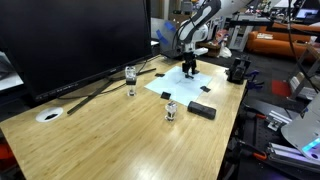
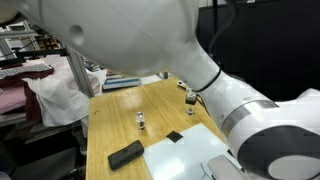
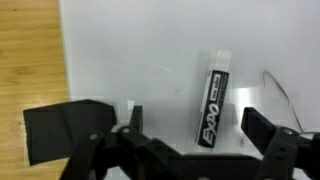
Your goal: Draw an "x" on the paper
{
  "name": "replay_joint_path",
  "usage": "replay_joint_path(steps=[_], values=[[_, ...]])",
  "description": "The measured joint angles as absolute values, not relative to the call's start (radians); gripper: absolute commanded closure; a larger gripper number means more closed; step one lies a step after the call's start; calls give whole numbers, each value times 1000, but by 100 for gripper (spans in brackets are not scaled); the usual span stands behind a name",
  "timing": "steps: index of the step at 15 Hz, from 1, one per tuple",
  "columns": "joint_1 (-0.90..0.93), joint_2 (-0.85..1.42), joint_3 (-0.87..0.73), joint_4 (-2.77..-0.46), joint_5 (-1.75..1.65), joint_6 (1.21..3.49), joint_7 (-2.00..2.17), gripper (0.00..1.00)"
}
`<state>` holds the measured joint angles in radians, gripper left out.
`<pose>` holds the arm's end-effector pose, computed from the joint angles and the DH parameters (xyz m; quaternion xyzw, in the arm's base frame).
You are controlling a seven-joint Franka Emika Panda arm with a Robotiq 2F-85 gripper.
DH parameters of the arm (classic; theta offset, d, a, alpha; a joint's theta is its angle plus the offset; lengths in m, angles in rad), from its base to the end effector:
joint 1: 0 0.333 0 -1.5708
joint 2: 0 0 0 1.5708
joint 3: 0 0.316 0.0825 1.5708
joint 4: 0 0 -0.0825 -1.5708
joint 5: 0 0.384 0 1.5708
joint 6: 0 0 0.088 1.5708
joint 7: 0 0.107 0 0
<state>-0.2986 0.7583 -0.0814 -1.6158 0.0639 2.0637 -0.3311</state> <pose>0.6110 -0.2352 0.1591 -0.9875 0.0367 0.1448 0.0497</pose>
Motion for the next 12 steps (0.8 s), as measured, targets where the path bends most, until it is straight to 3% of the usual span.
replay_joint_path(steps=[10, 12], values=[[-240, 740, -94, -1624, -7, 2028, -179, 99], [-232, 739, -94, -1624, -7, 2015, -163, 95]])
